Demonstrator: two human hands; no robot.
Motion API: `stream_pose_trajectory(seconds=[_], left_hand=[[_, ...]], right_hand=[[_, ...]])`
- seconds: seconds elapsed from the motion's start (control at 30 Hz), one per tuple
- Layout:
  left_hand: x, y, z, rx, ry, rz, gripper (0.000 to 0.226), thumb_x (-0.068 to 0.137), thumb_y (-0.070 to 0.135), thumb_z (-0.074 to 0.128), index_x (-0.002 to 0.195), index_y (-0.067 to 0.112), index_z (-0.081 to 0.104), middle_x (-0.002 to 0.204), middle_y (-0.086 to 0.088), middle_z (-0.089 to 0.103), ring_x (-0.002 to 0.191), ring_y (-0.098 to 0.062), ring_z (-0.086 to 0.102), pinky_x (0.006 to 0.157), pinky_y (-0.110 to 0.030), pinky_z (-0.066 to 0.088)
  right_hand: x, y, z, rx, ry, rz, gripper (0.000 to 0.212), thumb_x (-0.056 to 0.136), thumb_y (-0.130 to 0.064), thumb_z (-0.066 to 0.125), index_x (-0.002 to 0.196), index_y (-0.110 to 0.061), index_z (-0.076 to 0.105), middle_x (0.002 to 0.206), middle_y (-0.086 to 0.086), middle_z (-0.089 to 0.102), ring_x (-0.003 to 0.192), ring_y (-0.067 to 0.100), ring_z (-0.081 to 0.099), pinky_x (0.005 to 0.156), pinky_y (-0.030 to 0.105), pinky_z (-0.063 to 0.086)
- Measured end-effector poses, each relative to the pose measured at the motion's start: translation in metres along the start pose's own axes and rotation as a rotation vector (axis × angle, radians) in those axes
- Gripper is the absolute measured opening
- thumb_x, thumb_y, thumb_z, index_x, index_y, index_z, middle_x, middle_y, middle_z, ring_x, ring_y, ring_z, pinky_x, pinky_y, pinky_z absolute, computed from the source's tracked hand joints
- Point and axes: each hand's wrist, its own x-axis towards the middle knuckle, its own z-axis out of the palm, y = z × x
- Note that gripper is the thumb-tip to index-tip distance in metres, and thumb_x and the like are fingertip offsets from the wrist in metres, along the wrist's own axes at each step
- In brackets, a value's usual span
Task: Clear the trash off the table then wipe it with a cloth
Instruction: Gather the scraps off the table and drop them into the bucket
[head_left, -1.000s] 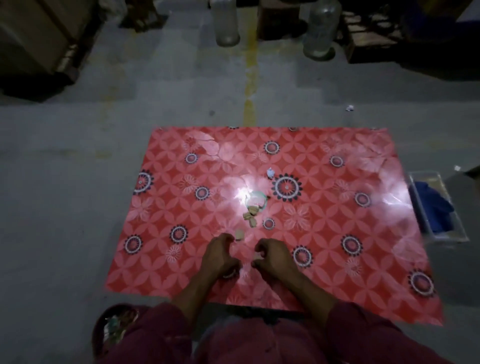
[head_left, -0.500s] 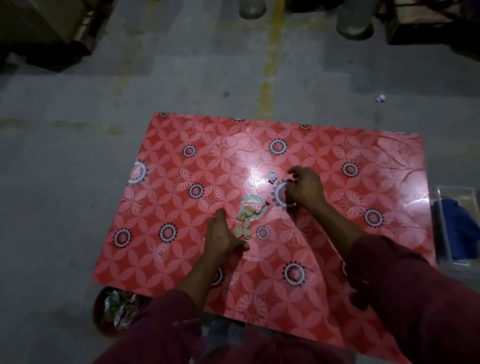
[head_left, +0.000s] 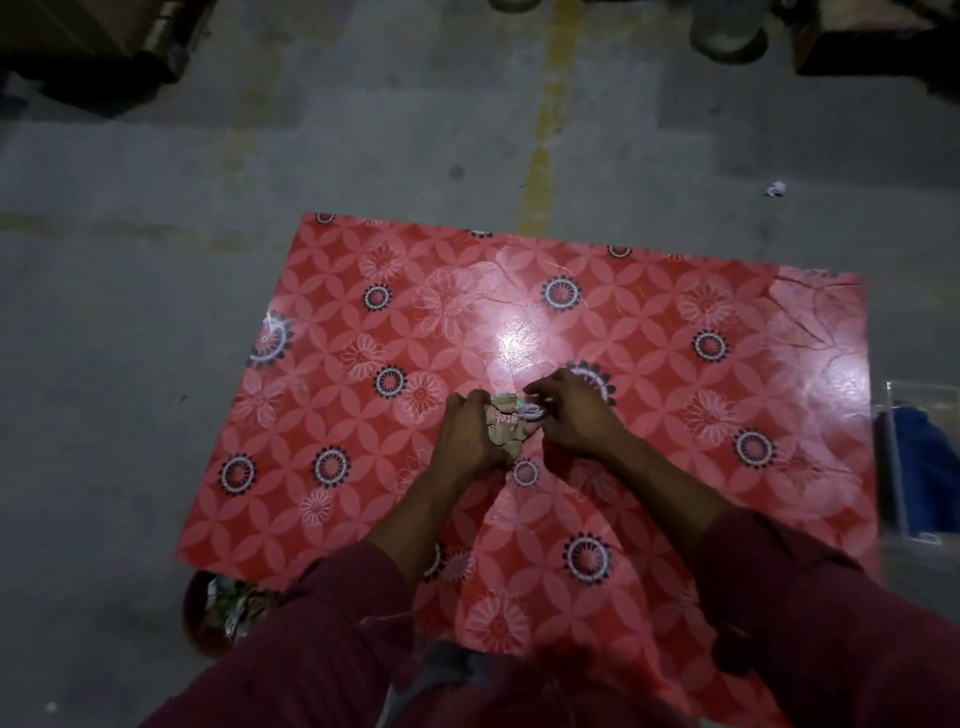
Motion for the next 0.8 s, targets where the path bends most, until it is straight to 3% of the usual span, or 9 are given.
stream_pose_trajectory(seconds=[0.07,0.17,0.23,0.3,0.37,0.43,0.6,0.7,0.8], left_hand=[[0.000,-0.001,-0.001,0.036,-0.034,0.011,0.105,0.059,0.023,0.094,0.144,0.014,0.034,0.131,-0.012,0.038,0.108,-0.031,0.054,0.082,-0.032,0.052],[0.002,0.005,0.000,0.046,-0.059,0.024,0.111,0.060,0.016,0.094,0.150,0.014,0.030,0.136,-0.016,0.034,0.111,-0.035,0.054,0.091,-0.039,0.054],[0.006,0.012,0.004,0.071,-0.015,0.063,0.084,0.064,0.016,0.089,0.137,0.012,0.046,0.126,-0.014,0.043,0.105,-0.033,0.058,0.082,-0.038,0.053],[0.011,0.019,0.007,0.094,0.026,0.098,0.048,0.066,0.020,0.083,0.106,0.014,0.060,0.105,-0.009,0.051,0.092,-0.029,0.057,0.067,-0.033,0.042],[0.016,0.022,0.010,0.100,0.040,0.107,0.030,0.066,0.021,0.081,0.082,0.016,0.056,0.088,-0.006,0.050,0.084,-0.027,0.054,0.062,-0.031,0.030],[0.018,0.020,0.011,0.074,0.070,0.110,0.020,0.067,0.024,0.075,0.074,0.015,0.059,0.080,-0.006,0.051,0.077,-0.028,0.054,0.060,-0.032,0.030],[0.011,0.018,0.012,0.023,0.096,0.073,0.015,0.071,0.022,0.074,0.074,0.007,0.075,0.066,-0.013,0.064,0.062,-0.029,0.058,0.058,-0.030,0.038],[0.002,0.017,0.014,0.009,0.098,0.021,0.019,0.070,0.026,0.076,0.074,0.008,0.076,0.067,-0.014,0.070,0.063,-0.029,0.063,0.057,-0.028,0.034],[-0.005,0.011,0.019,-0.033,0.107,0.017,0.034,0.062,0.038,0.063,0.069,0.006,0.075,0.066,-0.015,0.070,0.061,-0.031,0.064,0.054,-0.037,0.041]], right_hand=[[-0.008,0.009,-0.007,-0.013,0.027,0.045,0.062,0.073,-0.017,0.074,0.134,-0.018,0.062,0.115,0.012,0.056,0.100,0.029,0.062,0.081,0.032,0.052],[-0.013,0.010,-0.012,-0.139,-0.079,0.048,0.097,0.059,-0.032,0.089,0.145,-0.019,0.045,0.120,0.010,0.046,0.098,0.022,0.049,0.076,0.032,0.048],[-0.010,0.001,-0.002,-0.168,-0.078,0.015,0.084,0.057,-0.033,0.090,0.130,-0.013,0.052,0.111,0.008,0.044,0.095,0.025,0.052,0.073,0.030,0.044],[-0.004,-0.009,0.008,-0.150,-0.041,0.010,0.057,0.062,-0.028,0.086,0.109,-0.011,0.058,0.101,0.004,0.040,0.091,0.030,0.056,0.069,0.028,0.037],[0.000,-0.015,0.014,-0.147,-0.018,0.022,0.045,0.066,-0.023,0.084,0.100,-0.009,0.059,0.100,0.007,0.043,0.086,0.030,0.055,0.067,0.028,0.033],[0.001,-0.016,0.016,-0.148,0.001,0.012,0.038,0.068,-0.025,0.084,0.095,-0.008,0.062,0.097,0.009,0.048,0.081,0.028,0.054,0.065,0.028,0.032],[-0.004,-0.015,0.017,-0.105,0.036,-0.003,0.025,0.070,-0.026,0.082,0.064,-0.016,0.061,0.070,0.004,0.044,0.062,0.025,0.048,0.060,0.029,0.029],[-0.005,-0.014,0.020,-0.091,0.043,0.003,0.021,0.067,-0.027,0.086,0.069,-0.010,0.073,0.063,0.010,0.061,0.057,0.023,0.050,0.057,0.028,0.029],[-0.008,-0.018,0.026,-0.086,0.014,0.001,0.018,0.068,-0.022,0.082,0.065,-0.007,0.072,0.061,0.015,0.067,0.055,0.027,0.057,0.052,0.032,0.037]])
